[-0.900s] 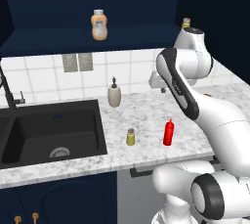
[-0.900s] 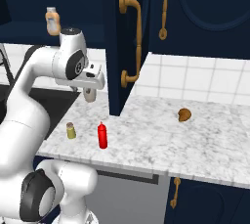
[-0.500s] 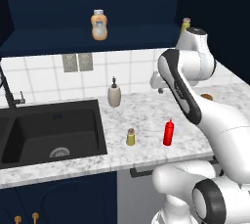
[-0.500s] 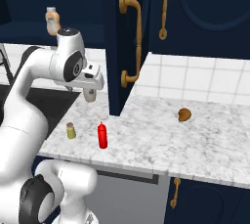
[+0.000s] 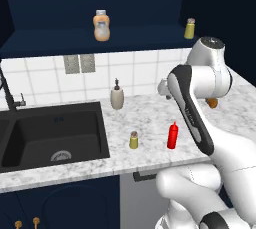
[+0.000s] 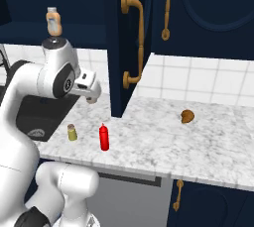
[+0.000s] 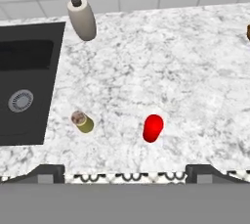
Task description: Put the shaker and condiment bottle from the counter next to their counterparts in the cabinet.
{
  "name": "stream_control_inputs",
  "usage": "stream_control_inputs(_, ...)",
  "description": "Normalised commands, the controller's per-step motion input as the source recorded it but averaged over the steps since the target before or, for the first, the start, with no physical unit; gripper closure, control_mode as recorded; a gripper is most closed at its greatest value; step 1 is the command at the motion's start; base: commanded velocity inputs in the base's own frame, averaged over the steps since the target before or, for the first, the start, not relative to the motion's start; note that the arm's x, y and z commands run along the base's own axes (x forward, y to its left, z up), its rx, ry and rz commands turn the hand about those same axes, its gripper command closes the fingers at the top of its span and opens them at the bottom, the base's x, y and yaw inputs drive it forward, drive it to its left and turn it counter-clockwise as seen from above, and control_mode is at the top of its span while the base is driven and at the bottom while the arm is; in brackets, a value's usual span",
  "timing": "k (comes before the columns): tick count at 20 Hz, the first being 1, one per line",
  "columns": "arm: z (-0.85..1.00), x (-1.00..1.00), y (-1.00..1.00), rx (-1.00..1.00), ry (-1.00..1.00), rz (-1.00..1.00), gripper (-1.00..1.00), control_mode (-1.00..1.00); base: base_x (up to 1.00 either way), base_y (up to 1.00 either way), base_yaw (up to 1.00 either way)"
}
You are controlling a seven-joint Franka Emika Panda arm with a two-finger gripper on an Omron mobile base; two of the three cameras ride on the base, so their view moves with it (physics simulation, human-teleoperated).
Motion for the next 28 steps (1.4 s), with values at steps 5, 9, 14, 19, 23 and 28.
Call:
stream_control_inputs(5,0.0,-0.3,0.0,0.0,-0.06,-0.21,-1.0,-1.0,0.0,0.0,0.0)
stream_control_inputs(9,-0.05,-0.37,0.0,0.03,-0.02,-0.2,-1.0,-1.0,0.0,0.0,0.0)
stream_control_inputs(14,-0.2,-0.36,-0.04,0.1,0.0,-0.12,-1.0,-1.0,0.0,0.0,0.0)
stream_control_inputs(19,-0.37,-0.26,-0.16,0.12,0.0,-0.1,-1.0,-1.0,0.0,0.0,0.0)
stream_control_inputs(23,-0.51,-0.12,-0.12,0.03,0.0,-0.13,-1.0,-1.0,0.0,0.0,0.0)
stream_control_inputs(28,-0.44,-0.02,-0.07,0.01,0.0,-0.14,-1.0,-1.0,0.0,0.0,0.0)
